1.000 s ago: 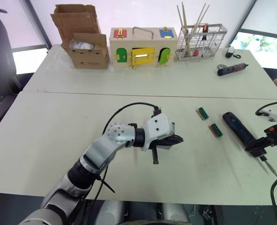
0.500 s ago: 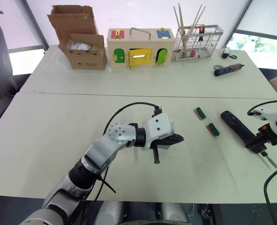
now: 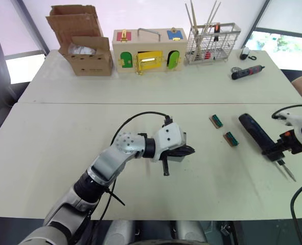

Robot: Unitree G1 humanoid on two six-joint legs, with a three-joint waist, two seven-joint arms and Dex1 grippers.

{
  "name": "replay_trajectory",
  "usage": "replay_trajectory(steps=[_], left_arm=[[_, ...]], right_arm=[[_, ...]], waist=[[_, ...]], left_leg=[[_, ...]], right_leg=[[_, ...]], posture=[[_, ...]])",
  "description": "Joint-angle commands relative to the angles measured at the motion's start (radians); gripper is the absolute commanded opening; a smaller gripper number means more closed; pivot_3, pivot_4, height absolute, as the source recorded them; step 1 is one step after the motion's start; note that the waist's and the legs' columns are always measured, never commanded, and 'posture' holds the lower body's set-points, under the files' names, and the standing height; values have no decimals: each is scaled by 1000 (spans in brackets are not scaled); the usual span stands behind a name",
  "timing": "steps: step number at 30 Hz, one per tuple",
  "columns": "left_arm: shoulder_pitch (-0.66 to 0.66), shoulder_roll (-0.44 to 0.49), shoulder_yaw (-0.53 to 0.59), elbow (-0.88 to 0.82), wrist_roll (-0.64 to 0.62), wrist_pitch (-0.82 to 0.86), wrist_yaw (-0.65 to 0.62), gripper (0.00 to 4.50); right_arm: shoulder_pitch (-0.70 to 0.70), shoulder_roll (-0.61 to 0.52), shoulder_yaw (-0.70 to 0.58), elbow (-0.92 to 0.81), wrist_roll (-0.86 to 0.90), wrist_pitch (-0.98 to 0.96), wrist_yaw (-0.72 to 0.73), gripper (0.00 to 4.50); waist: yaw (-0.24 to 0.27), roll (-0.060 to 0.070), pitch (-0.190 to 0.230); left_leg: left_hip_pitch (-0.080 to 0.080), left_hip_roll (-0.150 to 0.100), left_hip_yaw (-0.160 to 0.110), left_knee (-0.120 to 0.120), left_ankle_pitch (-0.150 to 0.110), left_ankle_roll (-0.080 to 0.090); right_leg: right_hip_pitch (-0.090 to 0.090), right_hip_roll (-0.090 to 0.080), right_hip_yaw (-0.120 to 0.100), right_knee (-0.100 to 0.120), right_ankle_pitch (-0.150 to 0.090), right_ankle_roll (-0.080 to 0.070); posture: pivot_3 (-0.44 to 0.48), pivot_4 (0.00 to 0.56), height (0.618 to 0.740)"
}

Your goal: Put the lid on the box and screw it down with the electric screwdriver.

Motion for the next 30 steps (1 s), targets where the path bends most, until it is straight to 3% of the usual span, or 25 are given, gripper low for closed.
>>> replay_trajectory(steps=[1, 4, 7, 10, 14, 17, 21, 26, 30], left_arm=[[-42, 11, 54, 33, -17, -41, -39, 0], [-69, 32, 82, 89, -30, -55, -86, 0], [-97, 58, 109, 137, -38, -62, -130, 0], [-136, 96, 139, 197, -52, -68, -191, 0], [-182, 119, 164, 268, -60, -70, -241, 0], [-203, 127, 179, 287, -70, -52, -265, 0], [-208, 126, 180, 254, -90, -12, -286, 0], [-201, 92, 171, 231, -80, 11, -241, 0], [-188, 55, 150, 219, -54, 26, -187, 0]], right_arm=[[4, -105, -210, -184, 144, 207, -25, 1748], [127, -105, -506, -430, 251, 467, -98, 1748], [258, -13, -819, -749, 345, 646, -149, 1748], [368, 171, -1066, -1131, 438, 659, -248, 1748], [284, 530, -1233, -1575, 484, 659, -483, 1748], [180, 774, -1217, -1826, 444, 659, -670, 1748], [211, 1004, -1042, -1884, 488, 462, -895, 1748], [387, 1090, -827, -1874, 508, 273, -988, 1748], [494, 1083, -717, -1812, 529, 136, -1010, 1748]], waist=[[12, 10, 0], [33, 12, 0], [48, 12, 0], [49, 11, 0], [46, 12, 0], [43, 12, 0], [45, 11, -1], [44, 11, -1], [35, 11, -1]], left_leg=[[-2, 0, 0, 0, 0, 0], [-11, 0, 0, 1, 1, -1], [-14, 1, -1, 1, 1, -2], [-13, 1, 0, 2, 2, -3], [-12, 0, -1, 3, 3, -4], [-12, 0, -1, 2, 3, -4], [-12, 0, -2, 2, 4, -5], [-12, -4, -2, 2, 4, -4], [-12, -4, -2, 2, 4, -3]], right_leg=[[-2, 0, 0, 0, 0, 0], [-12, 0, 0, 5, 0, 0], [-16, -1, -1, 10, 0, 0], [-16, 0, -1, 12, 0, 0], [-16, 0, 0, 15, 0, 0], [-17, 1, 0, 16, 0, 0], [-19, 2, 0, 19, 0, 0], [-18, 1, 0, 19, 0, 0], [-18, 1, 0, 19, 0, 0]], posture=[[0, 150, 694], [0, 150, 694], [0, 150, 694], [0, 150, 694], [0, 150, 694], [0, 150, 694], [0, 150, 694], [0, 150, 694], [0, 150, 694]])
